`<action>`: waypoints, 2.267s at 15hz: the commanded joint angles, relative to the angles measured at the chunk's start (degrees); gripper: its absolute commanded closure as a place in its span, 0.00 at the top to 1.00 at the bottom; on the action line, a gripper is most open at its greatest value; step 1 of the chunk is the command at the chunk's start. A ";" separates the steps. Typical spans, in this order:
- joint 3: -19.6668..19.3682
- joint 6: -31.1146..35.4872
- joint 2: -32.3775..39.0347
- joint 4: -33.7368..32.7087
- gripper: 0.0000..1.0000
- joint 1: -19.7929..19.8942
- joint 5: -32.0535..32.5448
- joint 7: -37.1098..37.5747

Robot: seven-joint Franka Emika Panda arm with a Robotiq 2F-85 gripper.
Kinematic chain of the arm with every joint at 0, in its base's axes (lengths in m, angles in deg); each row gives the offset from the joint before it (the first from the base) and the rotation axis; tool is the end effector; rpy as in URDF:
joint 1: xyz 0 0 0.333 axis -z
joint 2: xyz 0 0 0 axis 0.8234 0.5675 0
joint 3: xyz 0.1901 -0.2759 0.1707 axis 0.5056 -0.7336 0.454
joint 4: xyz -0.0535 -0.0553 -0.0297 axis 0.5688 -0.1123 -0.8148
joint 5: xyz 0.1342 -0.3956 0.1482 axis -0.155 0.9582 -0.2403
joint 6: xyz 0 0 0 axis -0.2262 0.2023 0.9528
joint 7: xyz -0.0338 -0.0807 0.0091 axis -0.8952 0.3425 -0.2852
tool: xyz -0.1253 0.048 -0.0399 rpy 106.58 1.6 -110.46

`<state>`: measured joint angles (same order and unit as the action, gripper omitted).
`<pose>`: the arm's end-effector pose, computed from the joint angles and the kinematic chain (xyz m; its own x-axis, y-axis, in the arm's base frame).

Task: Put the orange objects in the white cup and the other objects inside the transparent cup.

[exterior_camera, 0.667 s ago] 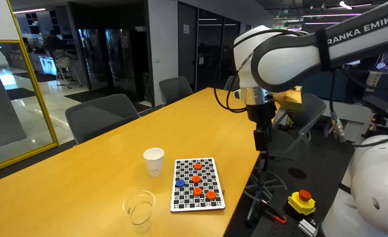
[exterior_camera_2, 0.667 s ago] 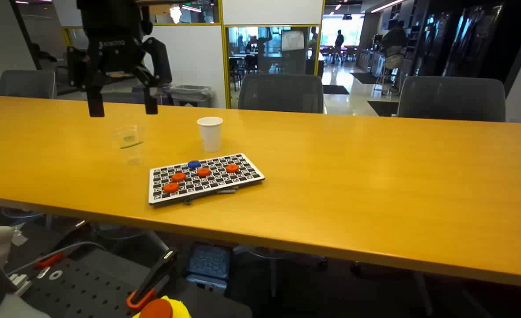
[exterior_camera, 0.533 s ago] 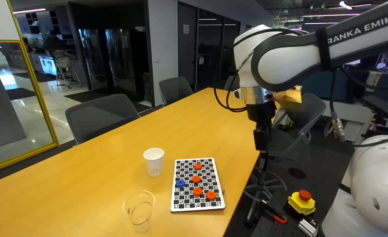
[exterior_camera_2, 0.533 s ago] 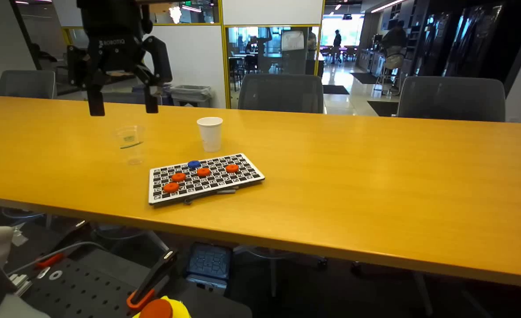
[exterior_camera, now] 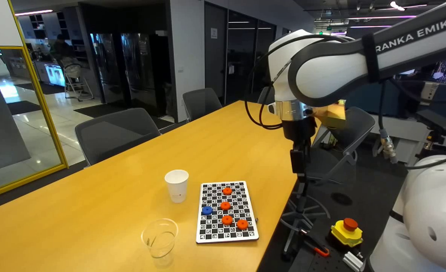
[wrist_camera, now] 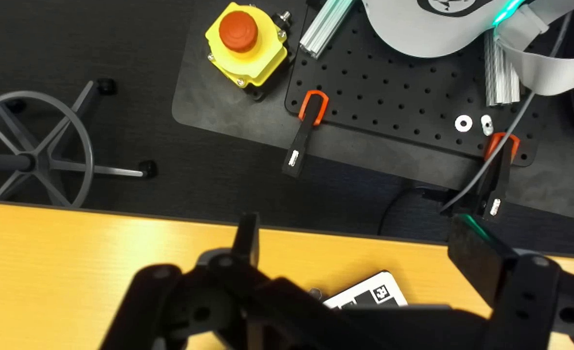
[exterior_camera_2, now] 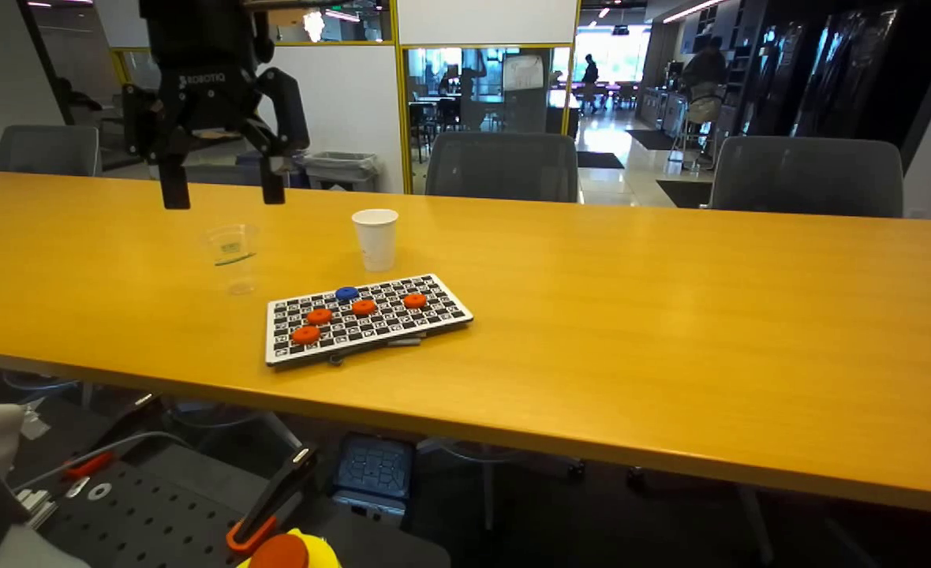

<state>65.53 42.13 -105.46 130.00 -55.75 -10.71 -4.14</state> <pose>0.2873 -0.0251 0.4040 0.9277 0.2366 -0.2887 0.2781 -0.9540 0.1120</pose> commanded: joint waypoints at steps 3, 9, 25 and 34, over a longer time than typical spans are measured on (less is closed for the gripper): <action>-1.78 13.76 8.43 -1.39 1.00 -1.70 -0.22 -1.15; -4.88 31.85 25.12 -5.96 1.00 -1.88 -6.03 -3.60; -2.45 42.65 61.84 -31.13 1.00 3.82 -16.15 -2.86; -1.57 44.79 68.27 -34.90 1.00 5.67 -14.72 -0.07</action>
<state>62.99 85.93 -38.37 96.70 -51.04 -25.65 -5.74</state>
